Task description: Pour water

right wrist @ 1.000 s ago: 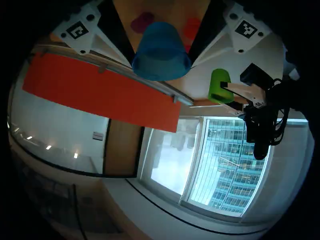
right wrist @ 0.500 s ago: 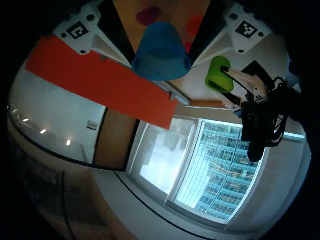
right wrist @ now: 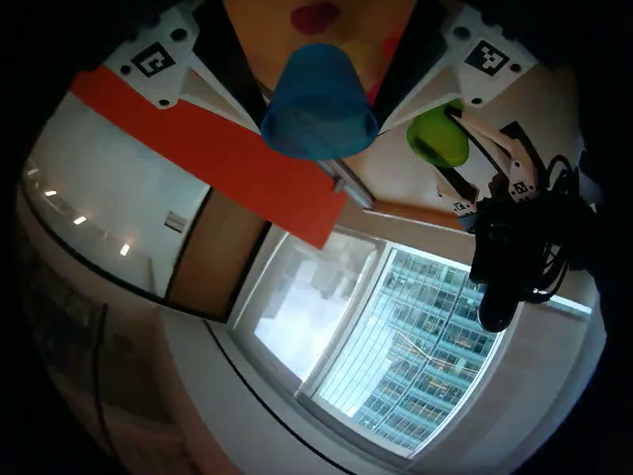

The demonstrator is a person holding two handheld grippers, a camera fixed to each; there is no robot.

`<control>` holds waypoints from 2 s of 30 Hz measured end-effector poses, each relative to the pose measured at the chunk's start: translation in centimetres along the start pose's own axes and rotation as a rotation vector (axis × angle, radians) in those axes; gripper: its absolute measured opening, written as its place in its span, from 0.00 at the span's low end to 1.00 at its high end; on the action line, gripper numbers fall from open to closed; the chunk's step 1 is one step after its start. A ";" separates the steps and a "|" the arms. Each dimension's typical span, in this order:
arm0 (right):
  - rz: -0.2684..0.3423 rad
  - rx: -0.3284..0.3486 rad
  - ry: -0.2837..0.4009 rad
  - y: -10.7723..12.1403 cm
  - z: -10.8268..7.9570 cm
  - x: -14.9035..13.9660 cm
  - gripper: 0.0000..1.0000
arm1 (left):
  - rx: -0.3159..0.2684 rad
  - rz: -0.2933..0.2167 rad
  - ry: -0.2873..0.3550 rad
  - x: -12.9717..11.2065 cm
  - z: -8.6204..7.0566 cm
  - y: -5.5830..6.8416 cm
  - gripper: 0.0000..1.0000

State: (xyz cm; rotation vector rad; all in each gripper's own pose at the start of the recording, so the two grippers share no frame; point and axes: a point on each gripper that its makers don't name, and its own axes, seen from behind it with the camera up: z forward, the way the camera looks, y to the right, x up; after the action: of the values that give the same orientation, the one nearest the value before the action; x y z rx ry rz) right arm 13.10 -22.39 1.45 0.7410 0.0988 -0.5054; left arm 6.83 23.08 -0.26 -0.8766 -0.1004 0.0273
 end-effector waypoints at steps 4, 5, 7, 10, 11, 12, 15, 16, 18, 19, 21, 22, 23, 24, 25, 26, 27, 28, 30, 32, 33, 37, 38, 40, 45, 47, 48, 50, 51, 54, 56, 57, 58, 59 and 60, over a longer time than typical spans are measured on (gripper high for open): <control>-0.057 0.002 -0.002 0.0 0.4 0.7 0.92 | -0.008 -0.003 -0.001 -0.1 0.2 0.2 0.88; -0.071 0.002 -0.003 0.0 0.5 0.9 0.92 | -0.010 -0.004 -0.001 -0.1 0.3 0.3 0.88; -0.094 0.003 -0.004 0.0 0.7 1.1 0.92 | -0.013 -0.006 0.000 -0.2 0.3 0.4 0.88; -0.124 0.005 -0.004 -0.1 0.9 1.6 0.92 | -0.019 -0.007 0.002 -0.2 0.4 0.7 0.88; -0.132 0.006 -0.004 -0.1 1.0 1.8 0.92 | -0.021 -0.007 0.002 -0.2 0.4 0.8 0.88; -0.142 0.007 -0.003 -0.1 1.1 1.9 0.92 | -0.023 -0.007 0.003 -0.2 0.4 0.9 0.88; -0.170 0.010 -0.002 0.0 1.5 2.4 0.92 | -0.028 -0.007 0.004 -0.1 0.5 1.2 0.88; -0.180 0.010 -0.001 0.0 1.6 2.6 0.92 | -0.030 -0.007 0.004 -0.1 0.5 1.3 0.88; -0.199 0.010 0.000 0.1 1.8 2.9 0.92 | -0.033 -0.007 0.005 -0.1 0.5 1.4 0.88; -0.210 0.010 0.001 0.2 1.9 3.1 0.92 | -0.034 -0.007 0.005 0.0 0.5 1.4 0.88; -0.230 0.009 0.002 0.3 2.1 3.4 0.92 | -0.036 -0.006 0.006 0.0 0.6 1.5 0.88; -0.242 0.009 0.002 0.3 2.2 3.5 0.92 | -0.037 -0.006 0.006 0.0 0.6 1.6 0.88; -0.253 0.009 0.001 0.4 2.3 3.7 0.92 | -0.038 -0.006 0.007 0.0 0.6 1.6 0.88; -0.263 0.008 0.001 0.4 2.4 3.8 0.92 | -0.039 -0.006 0.007 0.0 0.6 1.6 0.88; -0.275 0.007 0.000 0.5 2.4 3.9 0.92 | -0.040 -0.006 0.007 -0.1 0.7 1.7 0.88; -0.286 0.006 0.000 0.5 2.5 4.0 0.92 | -0.041 -0.007 0.007 -0.1 0.7 1.7 0.88; -0.295 0.004 -0.001 0.6 2.6 4.1 0.92 | -0.041 -0.007 0.007 -0.1 0.7 1.8 0.88; -0.305 0.003 -0.002 0.6 2.7 4.2 0.92 | -0.042 -0.007 0.007 -0.1 0.7 1.8 0.88; -0.323 0.000 -0.003 0.7 2.9 4.3 0.92 | -0.044 -0.007 0.006 -0.1 0.7 1.9 0.88; -0.343 -0.003 -0.004 0.8 3.0 4.5 0.92 | -0.046 -0.006 0.006 -0.2 0.7 1.9 0.88; -0.353 -0.004 -0.004 0.8 3.1 4.6 0.92 | -0.047 -0.005 0.006 -0.2 0.7 2.0 0.88; -0.391 -0.009 -0.007 0.9 3.4 4.7 0.92 | -0.050 0.000 0.006 -0.1 0.7 2.2 0.88; -0.400 -0.010 -0.008 1.0 3.5 4.7 0.92 | -0.051 0.001 0.006 -0.1 0.7 2.2 0.88; -0.414 -0.013 -0.008 1.0 3.5 4.8 0.92 | -0.053 0.003 0.006 -0.1 0.7 2.3 0.88; -0.454 -0.020 -0.009 1.2 3.6 5.0 0.91 | -0.055 0.004 0.007 -0.1 0.8 2.3 0.88; -0.474 -0.023 -0.009 1.3 3.6 5.1 0.91 | -0.057 0.002 0.007 -0.1 0.9 2.4 0.88; -0.482 -0.024 -0.010 1.4 3.7 5.1 0.91 | -0.057 0.002 0.008 -0.1 0.9 2.4 0.88; -0.500 -0.027 -0.012 1.5 3.8 5.1 0.91 | -0.059 0.002 0.008 0.0 1.0 2.4 0.88; -0.506 -0.027 -0.012 1.5 3.8 5.1 0.91 | -0.059 0.002 0.009 0.0 1.0 2.5 0.88; -0.520 -0.028 -0.013 1.5 3.9 5.2 0.91 | -0.061 0.004 0.011 0.1 1.0 2.6 0.88; -0.528 -0.028 -0.013 1.5 3.9 5.2 0.92 | -0.063 0.004 0.011 0.2 1.0 2.7 0.88; -0.534 -0.030 -0.013 1.6 3.9 5.3 0.91 | -0.063 0.005 0.011 0.2 1.0 2.6 0.88; -0.540 -0.031 -0.012 1.6 3.9 5.3 0.91 | -0.063 0.005 0.011 0.3 1.0 2.6 0.88; -0.547 -0.033 -0.012 1.7 3.9 5.4 0.91 | -0.063 0.005 0.011 0.3 1.0 2.6 0.88; -0.553 -0.034 -0.012 1.7 3.9 5.4 0.91 | -0.062 0.006 0.011 0.4 1.1 2.6 0.88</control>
State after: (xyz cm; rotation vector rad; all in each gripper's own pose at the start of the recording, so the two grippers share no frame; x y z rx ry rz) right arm 18.33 -26.15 4.00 0.6735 0.3049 -1.0313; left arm 7.12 25.57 -1.57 -0.9393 -0.0888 0.0249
